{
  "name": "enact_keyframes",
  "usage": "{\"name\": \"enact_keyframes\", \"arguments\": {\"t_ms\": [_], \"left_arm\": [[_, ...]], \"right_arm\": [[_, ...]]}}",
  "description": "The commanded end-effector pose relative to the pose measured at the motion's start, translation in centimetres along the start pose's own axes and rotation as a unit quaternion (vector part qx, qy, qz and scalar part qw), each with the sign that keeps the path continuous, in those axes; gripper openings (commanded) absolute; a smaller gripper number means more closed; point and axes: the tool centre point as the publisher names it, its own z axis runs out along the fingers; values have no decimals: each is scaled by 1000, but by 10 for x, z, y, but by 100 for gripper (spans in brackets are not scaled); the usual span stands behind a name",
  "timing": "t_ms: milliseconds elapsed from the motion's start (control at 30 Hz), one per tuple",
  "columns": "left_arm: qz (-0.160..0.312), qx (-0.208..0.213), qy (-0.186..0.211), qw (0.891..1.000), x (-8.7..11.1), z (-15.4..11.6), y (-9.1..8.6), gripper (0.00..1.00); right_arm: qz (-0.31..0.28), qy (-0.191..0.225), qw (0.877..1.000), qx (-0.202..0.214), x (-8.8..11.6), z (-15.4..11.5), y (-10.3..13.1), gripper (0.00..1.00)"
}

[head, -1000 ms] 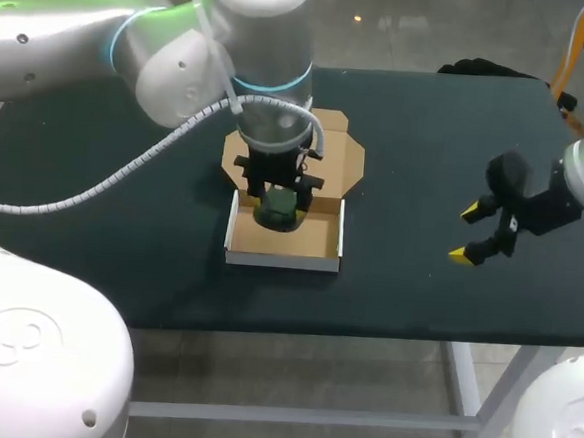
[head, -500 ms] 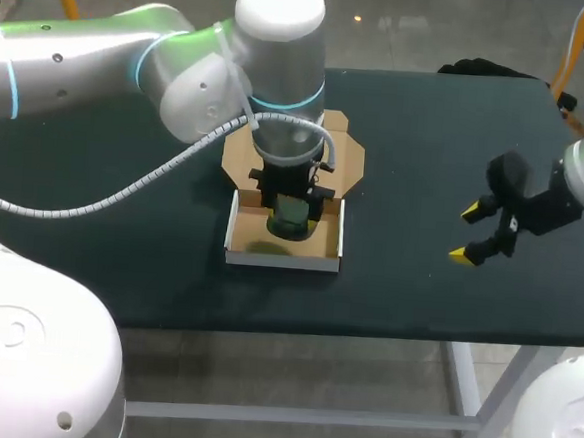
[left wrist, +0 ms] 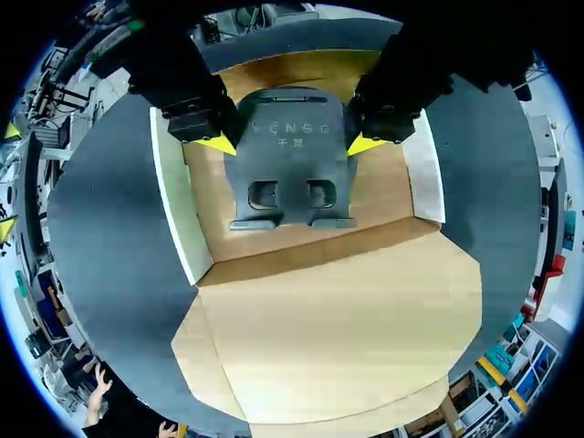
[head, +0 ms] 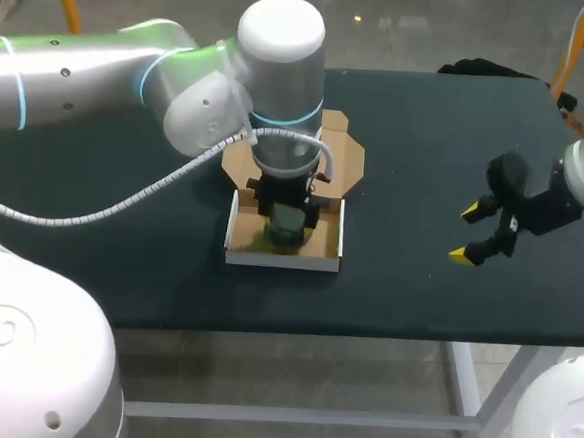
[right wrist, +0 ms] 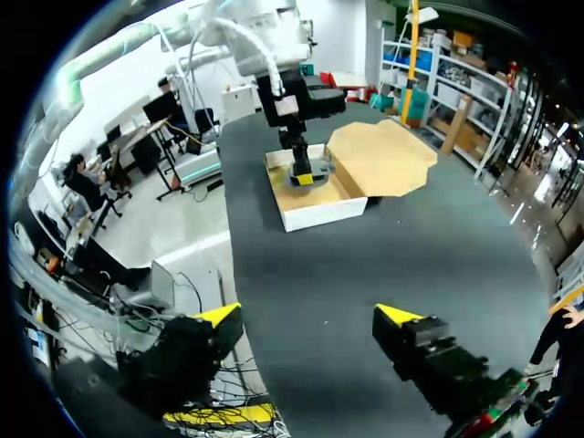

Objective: Assemble the packaging by folding the flat box into shape, placing the metal phone stand inside, and closing the box properly

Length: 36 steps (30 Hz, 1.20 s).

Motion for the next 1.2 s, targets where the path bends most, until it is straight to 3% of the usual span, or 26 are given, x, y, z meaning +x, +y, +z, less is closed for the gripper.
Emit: {"name": "enact_keyframes", "arguments": {"t_ms": [33, 533, 567, 600, 633, 667, 1200], "left_arm": [[-8, -5, -4, 1000, 3, 12, -7, 0], [-16, -19, -11, 1000, 0, 28, -7, 0], [-16, -20, -12, 1000, 0, 28, -6, 31], [-15, -21, -13, 1000, 0, 28, -5, 52], [-15, -21, -13, 1000, 0, 27, -5, 85], [-16, -20, -13, 1000, -1, 26, -5, 100], [-75, -26, -21, 997, 2, 5, 4, 100]], "right_arm": [[-1, 1, 1000, -2, 0, -1, 0, 100], [-1, 1, 1000, -2, 0, -1, 0, 100], [-1, 1, 1000, -2, 0, -1, 0, 100], [-1, 1, 1000, -2, 0, -1, 0, 100], [-1, 1, 1000, -2, 0, -1, 0, 100], [-1, 1, 1000, -2, 0, -1, 0, 100], [-1, 1, 1000, -2, 0, -1, 0, 100]]}}
